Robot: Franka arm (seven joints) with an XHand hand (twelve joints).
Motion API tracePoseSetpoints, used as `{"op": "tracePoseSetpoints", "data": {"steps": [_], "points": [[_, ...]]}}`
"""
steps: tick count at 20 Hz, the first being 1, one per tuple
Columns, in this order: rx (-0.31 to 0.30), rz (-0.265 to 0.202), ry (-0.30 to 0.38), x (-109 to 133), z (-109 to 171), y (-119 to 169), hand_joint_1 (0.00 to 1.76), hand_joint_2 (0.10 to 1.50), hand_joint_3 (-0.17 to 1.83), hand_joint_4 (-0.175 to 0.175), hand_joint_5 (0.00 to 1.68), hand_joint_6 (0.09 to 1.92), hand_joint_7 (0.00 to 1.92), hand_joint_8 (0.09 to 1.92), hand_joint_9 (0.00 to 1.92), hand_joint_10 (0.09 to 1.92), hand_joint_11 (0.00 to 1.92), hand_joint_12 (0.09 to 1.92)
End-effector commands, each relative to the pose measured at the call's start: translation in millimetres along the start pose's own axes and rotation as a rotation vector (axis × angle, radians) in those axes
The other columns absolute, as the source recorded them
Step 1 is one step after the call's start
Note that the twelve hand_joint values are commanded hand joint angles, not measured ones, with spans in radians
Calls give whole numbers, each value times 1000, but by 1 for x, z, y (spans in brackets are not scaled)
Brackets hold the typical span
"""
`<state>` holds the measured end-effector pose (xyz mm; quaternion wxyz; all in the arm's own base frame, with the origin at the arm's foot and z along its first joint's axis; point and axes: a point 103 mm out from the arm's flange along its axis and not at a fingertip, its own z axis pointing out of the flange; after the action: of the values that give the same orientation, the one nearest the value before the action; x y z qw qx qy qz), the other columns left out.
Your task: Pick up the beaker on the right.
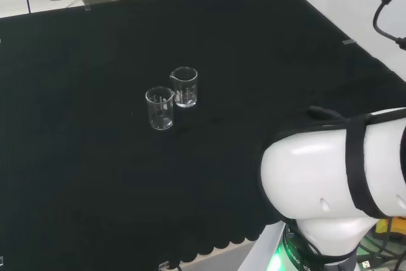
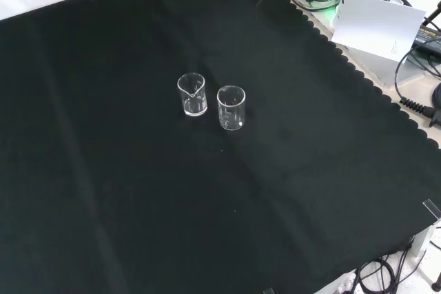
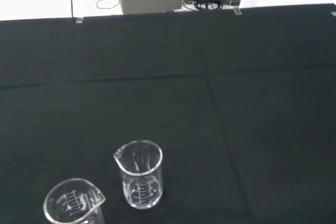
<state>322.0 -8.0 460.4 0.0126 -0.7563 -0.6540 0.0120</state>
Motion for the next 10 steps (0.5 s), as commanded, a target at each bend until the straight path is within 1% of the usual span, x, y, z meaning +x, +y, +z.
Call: {"op": "tracePoseSetpoints", "data": {"steps": [1,3,6,10], "points": [[24,51,15,-16,20,19,106,1297,282,-32,338,216,74,556,143,652,0,1269],[30,52,23,-21,29,27,117,1295,278,-32,340,214,74,556,143,652,0,1268],[58,51,46,-29,52,48,122,1295,275,-32,342,212,75,555,144,652,0,1268],[71,17,82,-34,86,89,134,1293,267,-33,347,205,81,557,151,653,0,1269]]}}
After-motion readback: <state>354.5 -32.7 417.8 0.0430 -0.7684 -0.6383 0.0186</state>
